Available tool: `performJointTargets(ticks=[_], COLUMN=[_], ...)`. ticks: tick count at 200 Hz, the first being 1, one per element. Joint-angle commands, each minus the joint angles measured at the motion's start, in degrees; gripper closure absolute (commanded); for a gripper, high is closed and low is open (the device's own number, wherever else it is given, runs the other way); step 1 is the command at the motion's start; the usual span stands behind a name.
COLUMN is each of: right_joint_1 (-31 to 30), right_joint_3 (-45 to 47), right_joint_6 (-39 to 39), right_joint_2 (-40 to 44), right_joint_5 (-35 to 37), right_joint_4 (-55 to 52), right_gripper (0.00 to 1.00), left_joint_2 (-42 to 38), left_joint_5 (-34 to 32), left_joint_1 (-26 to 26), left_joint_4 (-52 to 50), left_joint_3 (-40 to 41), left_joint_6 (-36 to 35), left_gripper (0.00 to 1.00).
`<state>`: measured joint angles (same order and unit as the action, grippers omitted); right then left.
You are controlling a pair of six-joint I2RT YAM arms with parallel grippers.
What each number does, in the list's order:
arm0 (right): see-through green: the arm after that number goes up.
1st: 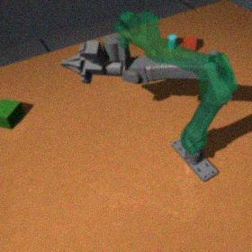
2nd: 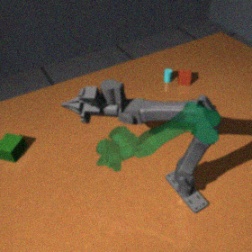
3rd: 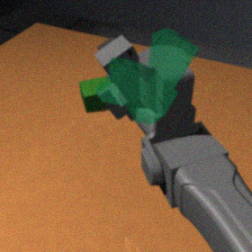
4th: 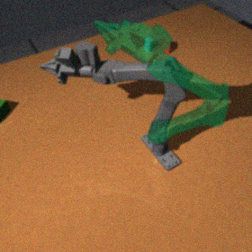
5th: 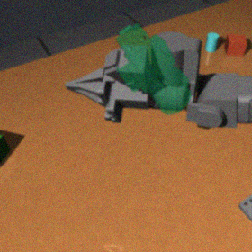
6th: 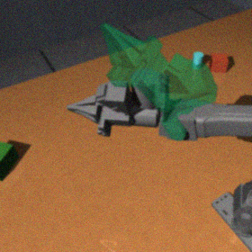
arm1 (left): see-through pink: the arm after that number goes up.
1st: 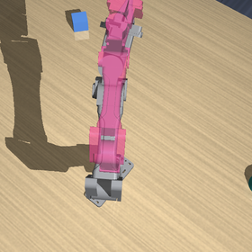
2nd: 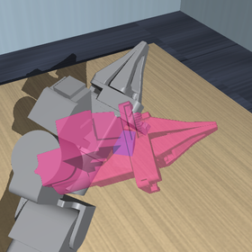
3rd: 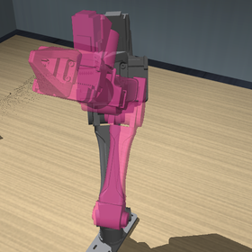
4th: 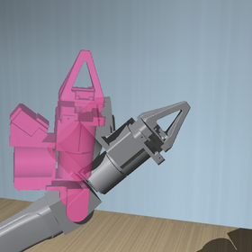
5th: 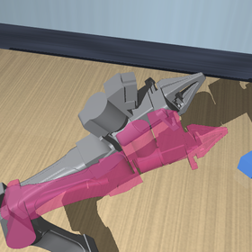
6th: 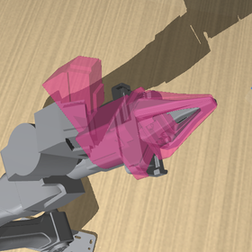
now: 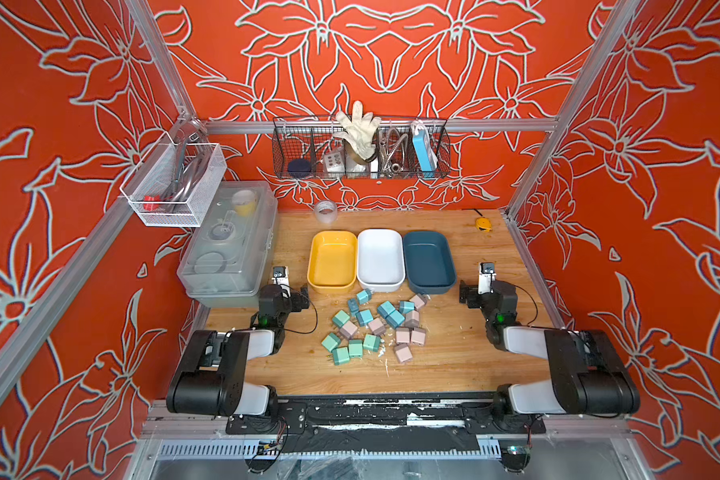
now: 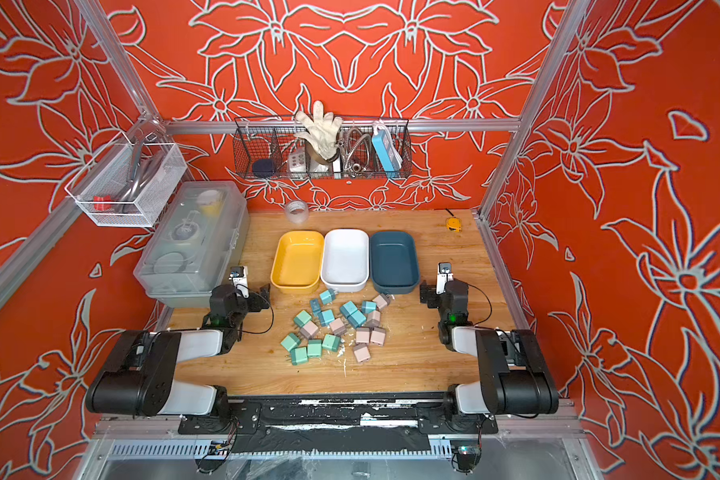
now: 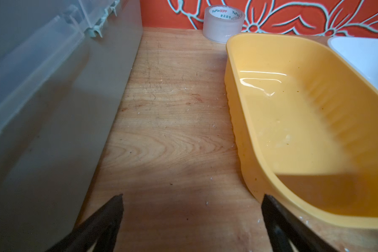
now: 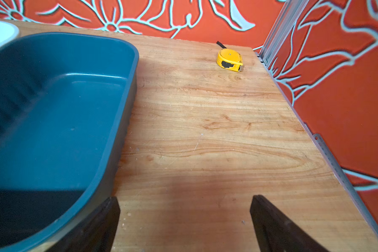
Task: Place the plugs by color into the storage box
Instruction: Pick up the plug from the center of the board.
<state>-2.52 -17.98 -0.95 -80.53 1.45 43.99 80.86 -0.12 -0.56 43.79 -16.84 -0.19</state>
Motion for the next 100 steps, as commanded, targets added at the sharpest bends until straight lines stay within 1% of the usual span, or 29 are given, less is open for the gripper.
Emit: performJointTargets(ticks=[1, 89, 100], right_joint_1=[0.44, 0.50, 0.50], right_joint_3=[-1.01, -1.01, -1.02], right_joint_6=[-0.63, -0.52, -0.54], right_joint_2=[-0.41, -0.41, -0.41], right_joint_5=[0.57, 0.59, 0.49], right_joint_4=[0.75, 0.66, 0.66], right_gripper=[0.01, 0.01, 0.01], left_joint_2=[-0.32, -0.33, -0.27], left_joint_5=[0.12, 0.12, -1.30], left_joint_1=[-0.32, -0.32, -0.33], left_joint_4=[0.08, 0.07, -0.17], left_joint_3=[-1.04, -1.06, -1.24], left_joint_6=[-0.61, -0.52, -0.01], left_gripper=[0.02, 0.02, 0.02])
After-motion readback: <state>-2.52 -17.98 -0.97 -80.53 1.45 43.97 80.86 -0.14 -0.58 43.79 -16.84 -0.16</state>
